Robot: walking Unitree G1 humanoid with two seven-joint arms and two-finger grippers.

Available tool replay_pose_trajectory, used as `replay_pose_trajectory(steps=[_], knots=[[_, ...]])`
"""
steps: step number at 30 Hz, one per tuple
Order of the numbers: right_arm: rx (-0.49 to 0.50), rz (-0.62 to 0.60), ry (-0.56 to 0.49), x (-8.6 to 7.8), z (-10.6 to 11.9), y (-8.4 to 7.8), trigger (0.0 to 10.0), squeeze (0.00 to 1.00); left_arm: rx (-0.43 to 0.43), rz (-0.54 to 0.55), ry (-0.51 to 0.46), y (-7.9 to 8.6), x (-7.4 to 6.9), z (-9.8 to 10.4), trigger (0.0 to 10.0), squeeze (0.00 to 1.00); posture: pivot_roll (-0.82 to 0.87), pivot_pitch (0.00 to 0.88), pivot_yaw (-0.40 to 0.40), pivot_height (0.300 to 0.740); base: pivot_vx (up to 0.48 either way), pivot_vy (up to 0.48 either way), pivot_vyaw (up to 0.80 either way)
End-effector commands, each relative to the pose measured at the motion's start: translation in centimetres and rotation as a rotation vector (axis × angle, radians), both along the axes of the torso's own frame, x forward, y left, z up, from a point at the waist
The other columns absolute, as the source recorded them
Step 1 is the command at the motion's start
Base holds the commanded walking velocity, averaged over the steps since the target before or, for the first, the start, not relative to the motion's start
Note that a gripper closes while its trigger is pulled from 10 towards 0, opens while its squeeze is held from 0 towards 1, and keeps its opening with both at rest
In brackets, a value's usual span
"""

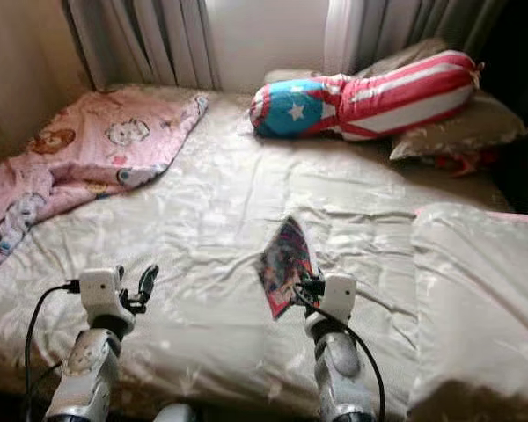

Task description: Clean up the room

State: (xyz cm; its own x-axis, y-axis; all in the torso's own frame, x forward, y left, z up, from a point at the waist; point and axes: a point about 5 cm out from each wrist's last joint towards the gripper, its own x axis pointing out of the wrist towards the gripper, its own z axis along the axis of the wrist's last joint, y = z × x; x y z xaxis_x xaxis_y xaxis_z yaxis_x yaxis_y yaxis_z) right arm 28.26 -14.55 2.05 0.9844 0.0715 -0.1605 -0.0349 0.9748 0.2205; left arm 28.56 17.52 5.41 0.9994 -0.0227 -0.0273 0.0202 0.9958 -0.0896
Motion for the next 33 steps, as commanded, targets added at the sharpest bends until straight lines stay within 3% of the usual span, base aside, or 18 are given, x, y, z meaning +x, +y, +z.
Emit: replay_pose_trajectory(steps=[1,3,7,11,13,15,16,19,21,25,33], knots=[[0.022,-0.021,-0.052,0.7,1.1,0.0,10.0,0.0,0.014,0.012,0.005,0.7,0.0,0.0,10.0,0.0,-0.02,0.03,-0.049,0.657,0.0,0.0,0.0],[0.088,-0.031,-0.019,0.9,0.8,0.0,10.0,0.0,0.018,0.011,0.005,0.7,0.0,0.1,10.0,0.0,-0.02,0.03,-0.049,0.657,0.0,0.0,0.0],[0.128,-0.029,-0.003,1.0,0.6,0.1,10.0,0.0,0.02,0.011,0.005,0.8,0.0,0.1,10.0,0.0,-0.02,0.032,-0.045,0.657,0.0,0.0,0.0],[0.264,0.008,0.04,1.5,0.4,0.6,10.0,0.0,0.026,0.006,0.001,0.9,-0.1,0.2,10.0,0.0,0.0,0.037,-0.035,0.657,0.0,0.0,0.0],[0.264,0.008,0.04,1.5,0.4,0.6,10.0,0.0,0.026,0.006,0.001,0.9,-0.1,0.2,10.0,0.0,0.0,0.037,-0.035,0.657,0.0,0.0,0.0],[0.43,0.032,0.031,2.0,0.8,0.9,10.0,0.0,0.034,0.003,-0.001,1.1,-0.2,0.3,10.0,0.0,0.01,0.043,-0.026,0.657,0.0,0.0,0.0],[0.43,0.032,0.031,2.0,0.8,0.9,10.0,0.0,0.034,0.003,-0.001,1.1,-0.2,0.3,10.0,0.0,0.01,0.043,-0.026,0.657,0.0,0.0,0.0],[0.664,-0.043,0.066,2.1,0.1,-0.6,10.0,0.0,0.062,-0.005,-0.002,1.7,-0.5,0.5,10.0,0.0,0.02,0.065,-0.005,0.657,0.0,0.0,0.0],[0.67,-0.054,0.078,2.0,-0.2,-0.9,10.0,0.0,0.066,-0.006,-0.003,1.8,-0.6,0.6,10.0,0.0,0.02,0.065,-0.005,0.657,0.0,0.0,0.0],[0.839,-0.131,0.132,1.3,-1.5,-2.2,10.0,0.0,0.085,-0.013,0.002,2.2,-0.9,0.7,10.0,0.0,0.05,0.083,0.01,0.657,0.0,0.0,0.0],[0.834,-0.382,0.224,-0.1,-3.2,-4.9,10.0,0.0,0.13,-0.028,0.019,3.1,-2.0,0.9,10.0,0.0,0.09,0.124,0.047,0.657,0.0,0.0,0.0]])
